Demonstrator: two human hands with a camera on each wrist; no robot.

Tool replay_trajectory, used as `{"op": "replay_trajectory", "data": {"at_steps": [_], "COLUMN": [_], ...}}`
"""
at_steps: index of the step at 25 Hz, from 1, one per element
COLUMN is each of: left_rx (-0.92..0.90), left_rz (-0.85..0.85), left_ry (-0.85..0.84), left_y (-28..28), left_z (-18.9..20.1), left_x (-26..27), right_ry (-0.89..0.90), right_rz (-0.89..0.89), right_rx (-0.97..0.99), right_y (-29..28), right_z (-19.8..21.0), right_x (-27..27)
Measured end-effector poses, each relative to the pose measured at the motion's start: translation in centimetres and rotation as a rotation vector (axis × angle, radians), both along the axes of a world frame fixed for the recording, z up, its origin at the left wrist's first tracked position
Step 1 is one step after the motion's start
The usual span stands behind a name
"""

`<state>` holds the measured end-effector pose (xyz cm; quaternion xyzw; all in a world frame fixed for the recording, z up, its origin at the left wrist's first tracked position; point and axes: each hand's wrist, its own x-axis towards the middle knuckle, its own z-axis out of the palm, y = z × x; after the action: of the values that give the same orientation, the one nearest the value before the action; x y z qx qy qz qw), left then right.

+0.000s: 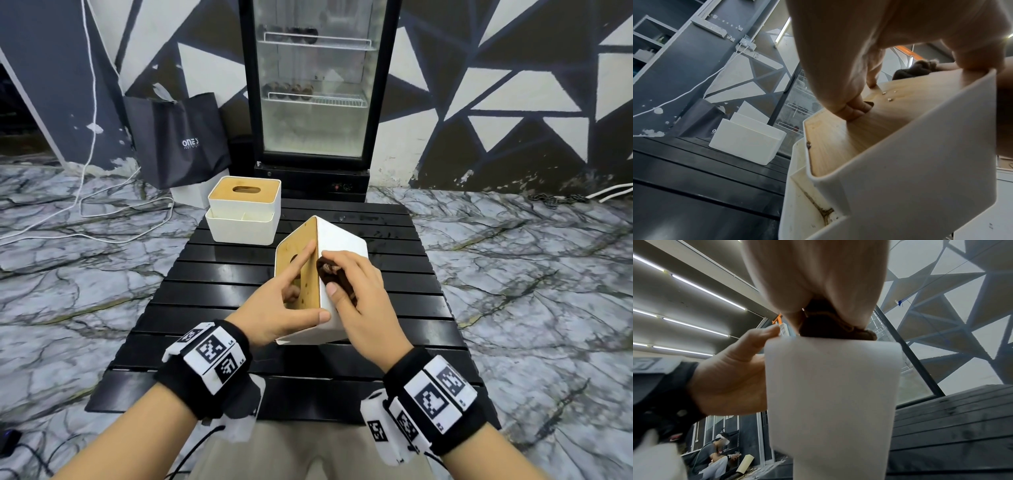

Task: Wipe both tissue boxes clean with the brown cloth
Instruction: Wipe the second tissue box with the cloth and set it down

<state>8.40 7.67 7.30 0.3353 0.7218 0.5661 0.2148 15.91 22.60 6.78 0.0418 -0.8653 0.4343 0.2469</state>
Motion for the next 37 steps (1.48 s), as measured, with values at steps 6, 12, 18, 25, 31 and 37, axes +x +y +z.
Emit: {"op": "replay_trajectory", "data": {"at_steps": [6, 12, 18, 25, 31, 37], "left_rx": [-0.026, -0.004, 0.023, 0.028, 0.005, 0.004], "left_rz": [-0.023, -0.027, -0.010, -0.017, -0.022, 0.011], "left_ry": [0.027, -0.005, -0.021, -0.025, -0.032, -0.037], "left_y": [0.2, 0.0, 0.0, -0.1, 0.1, 0.2], "left_z": [-0.1, -0.1, -0.2, -0.2, -0.1, -0.3], "left_x": [0.3, 0.0, -0.3, 0.1, 0.1, -0.2], "right_ry": [0.076, 0.087, 0.064, -0.024, -0.106, -0.087], "right_rz": [-0.072, -0.082, -0.062, -0.092, -0.135, -0.194], "right_rx": [-0.056, -0.052, -0.018, 0.044, 0.018, -0.010], "right_y": [-0.1, -0.5, -0.9, 0.3, 2.6, 2.7], "right_z": [-0.4, -0.6, -1.0, 1.5, 1.8, 0.0], "right_x": [0.0, 0.1, 0.8, -3.2, -4.6, -2.6]}}
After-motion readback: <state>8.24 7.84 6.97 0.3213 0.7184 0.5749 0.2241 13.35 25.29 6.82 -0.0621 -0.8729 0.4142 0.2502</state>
